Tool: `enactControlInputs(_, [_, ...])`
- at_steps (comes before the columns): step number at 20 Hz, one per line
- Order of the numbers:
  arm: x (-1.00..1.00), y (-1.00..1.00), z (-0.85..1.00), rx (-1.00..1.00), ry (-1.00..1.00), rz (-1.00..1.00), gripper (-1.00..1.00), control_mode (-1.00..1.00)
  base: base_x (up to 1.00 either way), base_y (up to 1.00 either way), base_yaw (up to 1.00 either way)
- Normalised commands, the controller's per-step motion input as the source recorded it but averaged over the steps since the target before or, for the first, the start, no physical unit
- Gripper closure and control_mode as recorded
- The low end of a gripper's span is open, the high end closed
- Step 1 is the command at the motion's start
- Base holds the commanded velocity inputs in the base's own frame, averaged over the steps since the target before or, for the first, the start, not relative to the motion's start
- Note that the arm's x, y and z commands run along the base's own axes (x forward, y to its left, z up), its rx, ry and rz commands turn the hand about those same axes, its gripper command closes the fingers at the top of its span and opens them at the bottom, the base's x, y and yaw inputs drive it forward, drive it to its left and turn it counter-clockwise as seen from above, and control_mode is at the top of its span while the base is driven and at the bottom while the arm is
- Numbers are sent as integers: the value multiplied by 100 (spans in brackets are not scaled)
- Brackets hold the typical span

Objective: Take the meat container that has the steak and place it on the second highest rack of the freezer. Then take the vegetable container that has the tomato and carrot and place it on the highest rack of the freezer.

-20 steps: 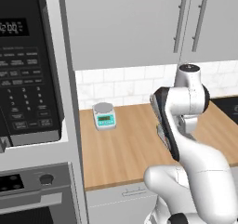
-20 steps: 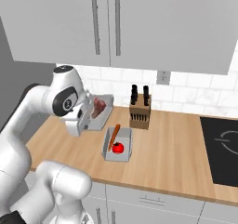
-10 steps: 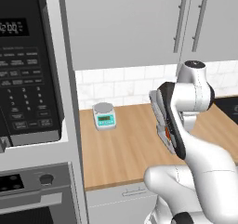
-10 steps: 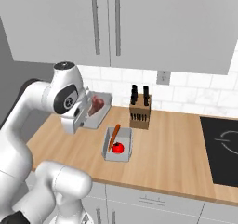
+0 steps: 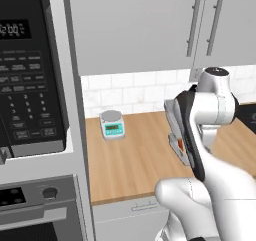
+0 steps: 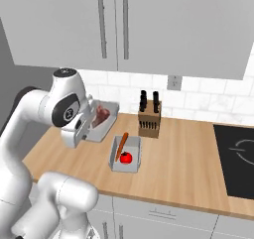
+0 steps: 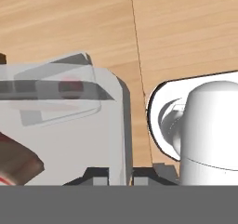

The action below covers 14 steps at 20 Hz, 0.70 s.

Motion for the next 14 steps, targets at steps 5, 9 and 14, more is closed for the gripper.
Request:
enactControlInputs(5, [-9,0,0,0,0,0,100,100,-76,0,1])
enactControlInputs(9, [0,0,0,0,0,0,100,100,-94,0,27])
enactControlInputs(14, [0,0,0,0,0,0,100,100,-50,0,87])
